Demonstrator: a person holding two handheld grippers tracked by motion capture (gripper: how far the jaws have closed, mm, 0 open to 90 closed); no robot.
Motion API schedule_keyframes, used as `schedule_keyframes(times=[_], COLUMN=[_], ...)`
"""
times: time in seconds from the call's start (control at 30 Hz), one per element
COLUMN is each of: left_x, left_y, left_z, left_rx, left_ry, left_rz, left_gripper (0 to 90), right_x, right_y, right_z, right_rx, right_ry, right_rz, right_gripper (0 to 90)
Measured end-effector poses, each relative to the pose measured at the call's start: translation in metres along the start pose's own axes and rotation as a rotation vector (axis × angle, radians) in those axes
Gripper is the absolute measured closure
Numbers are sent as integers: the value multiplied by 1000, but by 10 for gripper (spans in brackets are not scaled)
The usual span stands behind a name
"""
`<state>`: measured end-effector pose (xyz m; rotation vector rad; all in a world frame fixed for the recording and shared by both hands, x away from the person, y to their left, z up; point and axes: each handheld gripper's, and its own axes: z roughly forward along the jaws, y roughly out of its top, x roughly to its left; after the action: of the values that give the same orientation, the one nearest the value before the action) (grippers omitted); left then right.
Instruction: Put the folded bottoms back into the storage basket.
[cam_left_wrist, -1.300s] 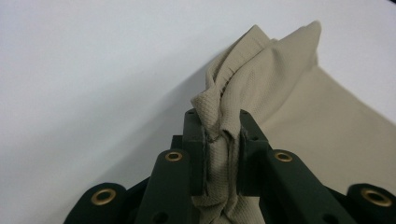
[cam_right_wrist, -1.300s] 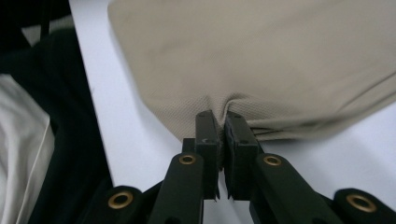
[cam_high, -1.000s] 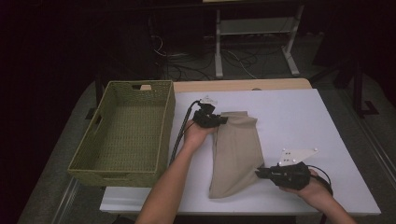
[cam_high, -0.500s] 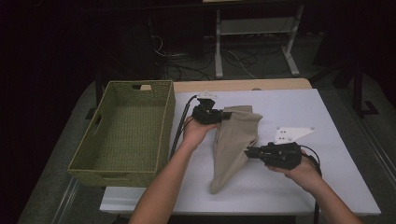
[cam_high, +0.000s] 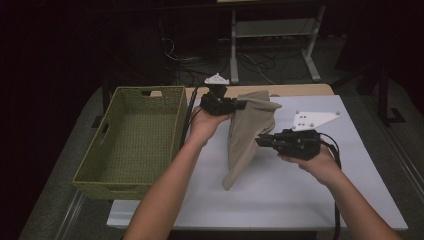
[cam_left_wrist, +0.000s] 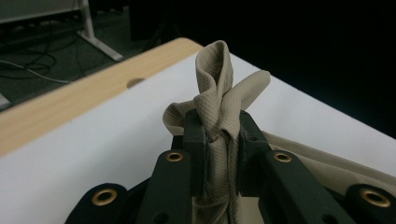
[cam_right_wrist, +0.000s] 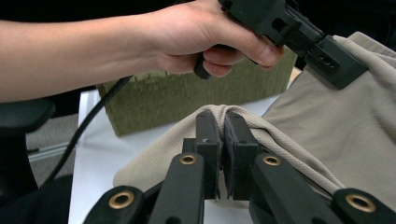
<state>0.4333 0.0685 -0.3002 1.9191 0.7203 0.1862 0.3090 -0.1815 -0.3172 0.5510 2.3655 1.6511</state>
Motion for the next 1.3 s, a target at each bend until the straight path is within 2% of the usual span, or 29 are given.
schedule_keyframes(times=[0.13,0.27,0.47,0.63,0.73,0.87,1.1,1.3], left_x=[-1,-2,-2,3,12,27,56,83], left_y=[16,29,48,58,58,54,46,32], left_z=[-16,-33,-60,-85,-102,-124,-169,-204], left_rx=[-10,-21,-52,-69,-81,-92,-100,-103], left_ry=[15,32,43,70,82,108,163,193], left_rz=[-1,-2,-7,12,9,1,1,-19], left_gripper=[776,776,776,776,776,776,776,776], right_x=[-5,-7,-8,-4,-2,3,16,32], right_y=[16,31,55,80,92,105,129,146], right_z=[1,3,11,18,26,45,88,129], right_rx=[-31,-39,-41,-55,-54,-38,-30,-17], right_ry=[22,27,33,51,60,72,122,162], right_rz=[12,7,-15,-39,-51,-65,-88,-110], right_gripper=[844,844,844,844,844,844,844,844])
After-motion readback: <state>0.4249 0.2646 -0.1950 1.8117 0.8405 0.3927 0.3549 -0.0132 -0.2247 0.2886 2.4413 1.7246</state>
